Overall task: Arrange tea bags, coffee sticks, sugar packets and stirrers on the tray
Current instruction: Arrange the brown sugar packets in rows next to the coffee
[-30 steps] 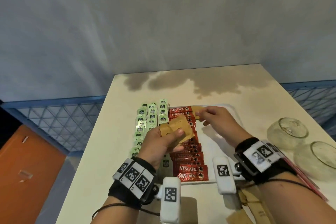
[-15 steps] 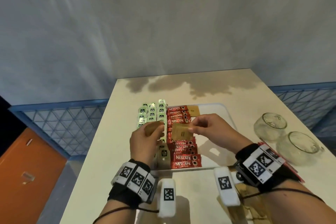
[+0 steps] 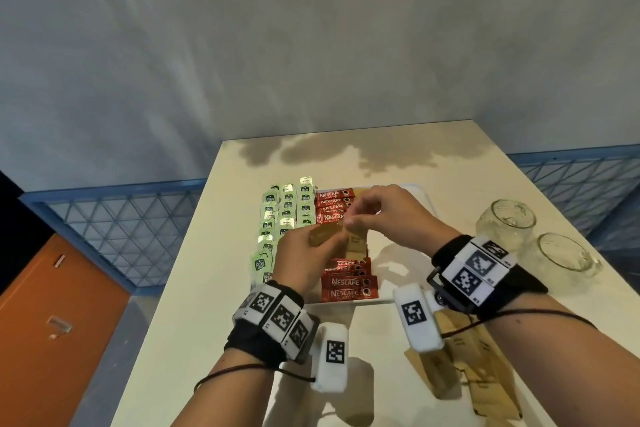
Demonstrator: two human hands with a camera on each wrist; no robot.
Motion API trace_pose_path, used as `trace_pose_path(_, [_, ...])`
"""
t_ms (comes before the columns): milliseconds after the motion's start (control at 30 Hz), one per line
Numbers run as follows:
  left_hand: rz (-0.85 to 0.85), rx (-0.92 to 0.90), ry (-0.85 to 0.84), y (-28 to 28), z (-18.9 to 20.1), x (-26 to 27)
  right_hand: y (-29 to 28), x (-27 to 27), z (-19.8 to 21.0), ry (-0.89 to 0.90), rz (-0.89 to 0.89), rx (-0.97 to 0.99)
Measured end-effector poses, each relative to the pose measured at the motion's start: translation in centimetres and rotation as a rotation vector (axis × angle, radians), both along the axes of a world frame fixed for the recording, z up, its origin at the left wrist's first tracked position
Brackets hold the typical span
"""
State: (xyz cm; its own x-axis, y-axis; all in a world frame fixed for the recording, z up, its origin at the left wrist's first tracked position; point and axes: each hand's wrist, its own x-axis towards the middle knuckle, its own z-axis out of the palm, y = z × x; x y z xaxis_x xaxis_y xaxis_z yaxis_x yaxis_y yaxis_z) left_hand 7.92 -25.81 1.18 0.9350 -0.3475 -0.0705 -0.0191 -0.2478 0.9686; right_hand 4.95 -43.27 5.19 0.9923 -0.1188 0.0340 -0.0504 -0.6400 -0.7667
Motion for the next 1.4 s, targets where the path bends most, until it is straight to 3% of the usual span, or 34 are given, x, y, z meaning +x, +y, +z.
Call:
trace_pose_path(100, [0.097,-0.106,0.152,-0.4,0.1,0.8,-1.2,0.0,-1.7,0.013,-0.158,0.165])
trace_pose_path(167, [0.128,-0.157,0.236,-0.7,0.2,1.4,-1.5,-0.2,-2.5,0.086,-0.160,0.234])
trace_pose_path(533, [0.065,-0.163,0.388,-1.9,-0.9,4.7,-2.6,2.8,-6.0,0.171,-0.213,0.530])
trace_pose_path(667, [0.072,-0.265,0.500,-1.2,-1.3,5.8,-6.9,5.7,-7.1,0.164,-0.426,0.456])
trace_pose_path(833, [0.032,-0.361,0.627,-0.4,-2.3,6.6,-10.7,9.0,-9.5,0.268,-0.570,0.536])
trace_pose_path(933, [-0.056,-0.358,0.672,0.1,-2.6,6.2,-11.5,10.2,-10.4,0.320,-0.592,0.495])
trace_pose_path(1067, [-0.008,-0.257,0.626,0.6,-3.6,6.3,-11.9,11.1,-10.9,0.343,-0.608,0.441])
trace_pose_path(1400, [0.041,-0.406,0.699,0.4,-2.0,5.8,-11.8,11.3,-11.1,0.345,-0.597,0.325])
